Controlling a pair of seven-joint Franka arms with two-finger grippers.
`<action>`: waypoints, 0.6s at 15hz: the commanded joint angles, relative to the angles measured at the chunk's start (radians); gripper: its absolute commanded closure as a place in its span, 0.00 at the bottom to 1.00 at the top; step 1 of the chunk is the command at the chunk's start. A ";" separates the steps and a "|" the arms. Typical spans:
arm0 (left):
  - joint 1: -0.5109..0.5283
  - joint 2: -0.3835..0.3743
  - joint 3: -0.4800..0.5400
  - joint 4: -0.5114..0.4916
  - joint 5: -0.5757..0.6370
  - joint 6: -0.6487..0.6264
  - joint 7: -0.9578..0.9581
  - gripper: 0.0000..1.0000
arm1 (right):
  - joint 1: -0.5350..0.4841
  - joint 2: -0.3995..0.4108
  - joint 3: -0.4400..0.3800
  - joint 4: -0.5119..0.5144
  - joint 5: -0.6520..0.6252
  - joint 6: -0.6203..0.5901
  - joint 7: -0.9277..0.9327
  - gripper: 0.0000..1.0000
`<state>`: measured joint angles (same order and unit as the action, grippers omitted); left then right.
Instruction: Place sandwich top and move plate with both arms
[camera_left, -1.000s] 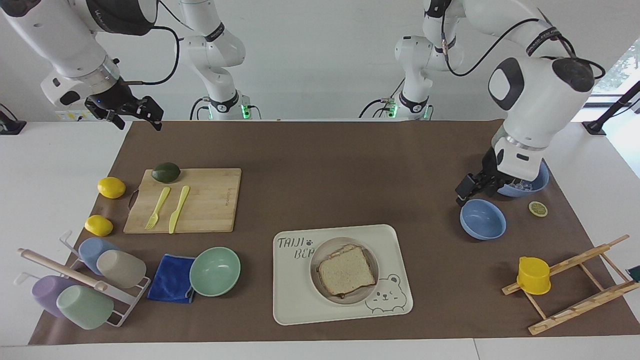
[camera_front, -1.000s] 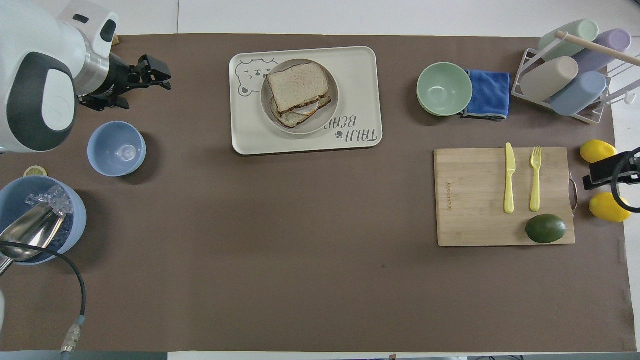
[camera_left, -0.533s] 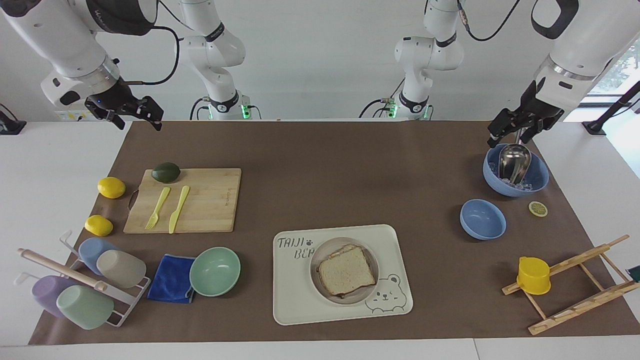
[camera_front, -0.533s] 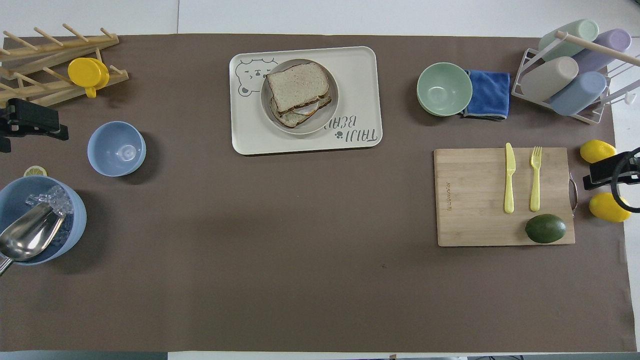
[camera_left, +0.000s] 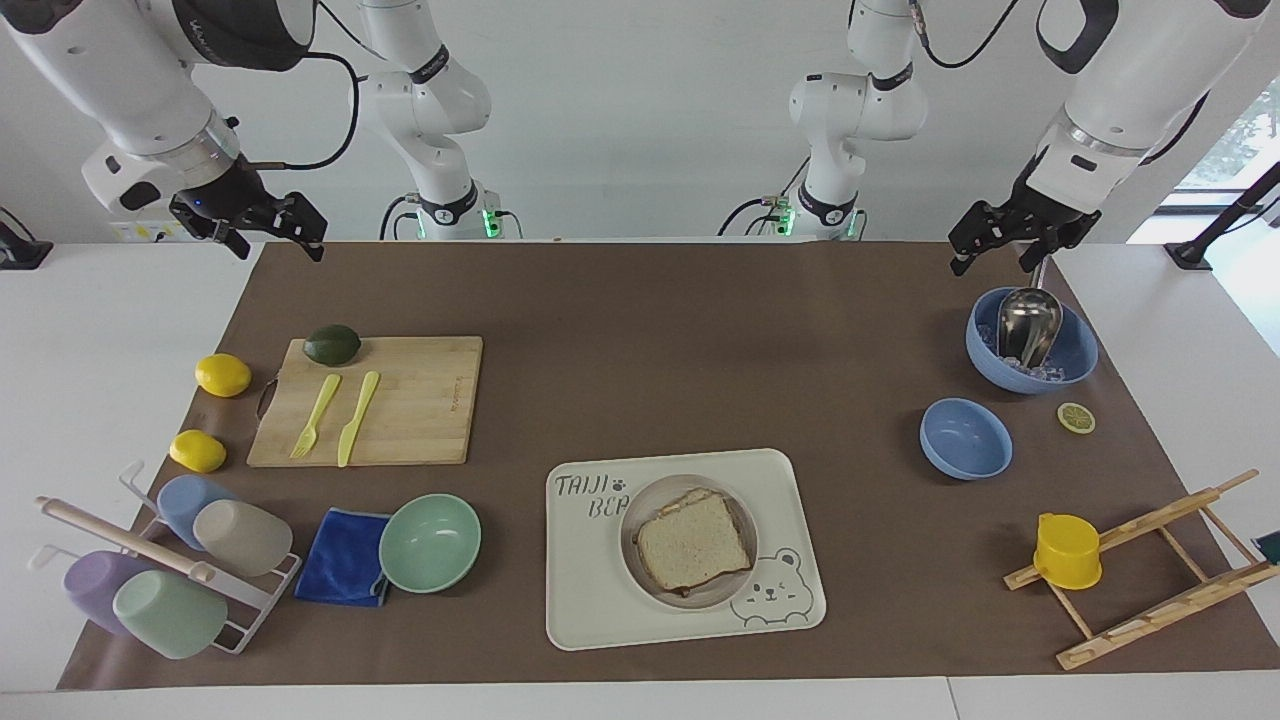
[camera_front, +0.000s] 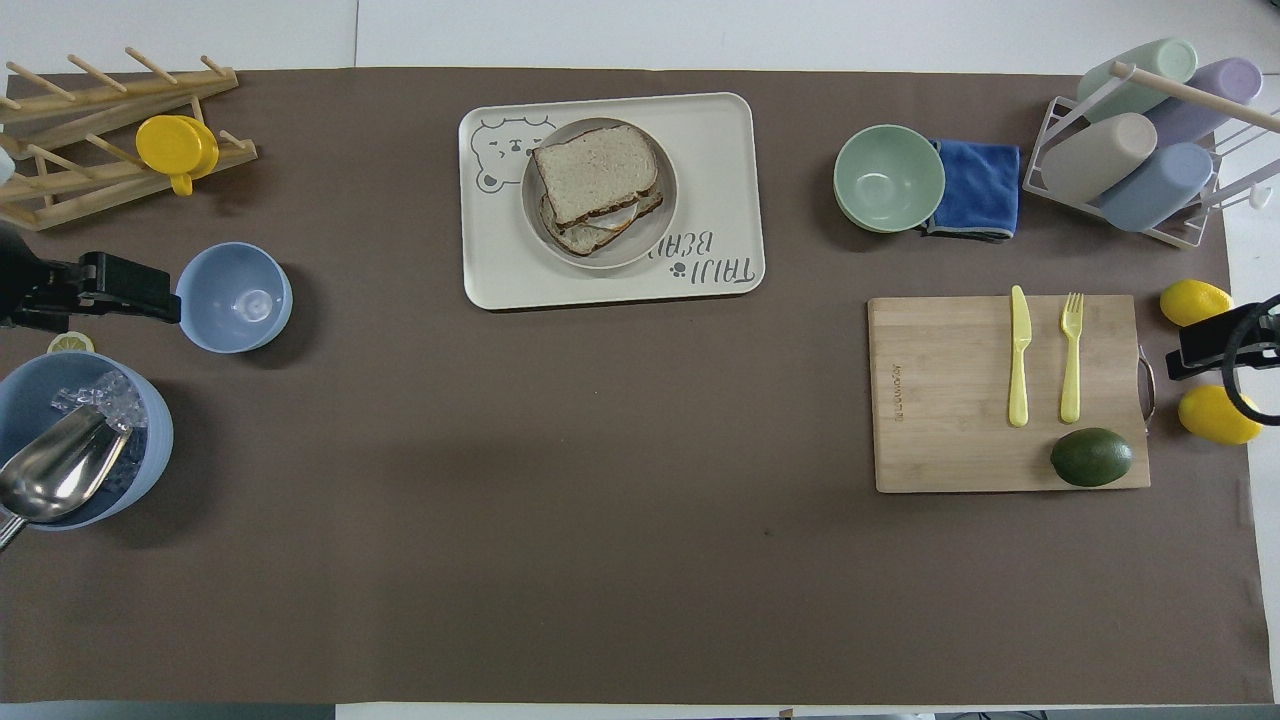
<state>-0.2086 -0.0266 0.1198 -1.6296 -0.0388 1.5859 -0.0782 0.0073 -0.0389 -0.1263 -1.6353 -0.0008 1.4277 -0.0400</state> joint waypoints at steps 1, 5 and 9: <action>0.051 -0.024 -0.045 -0.024 0.019 0.022 0.005 0.00 | -0.013 -0.013 0.010 -0.014 0.016 0.007 0.012 0.00; 0.072 0.000 -0.054 0.053 0.014 -0.027 0.005 0.00 | -0.013 -0.013 0.010 -0.014 0.016 0.008 0.012 0.00; 0.089 -0.021 -0.078 0.002 0.008 -0.027 0.011 0.00 | -0.013 -0.013 0.010 -0.014 0.016 0.008 0.011 0.00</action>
<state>-0.1500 -0.0282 0.0746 -1.5974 -0.0388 1.5703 -0.0781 0.0073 -0.0389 -0.1263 -1.6353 -0.0008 1.4277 -0.0400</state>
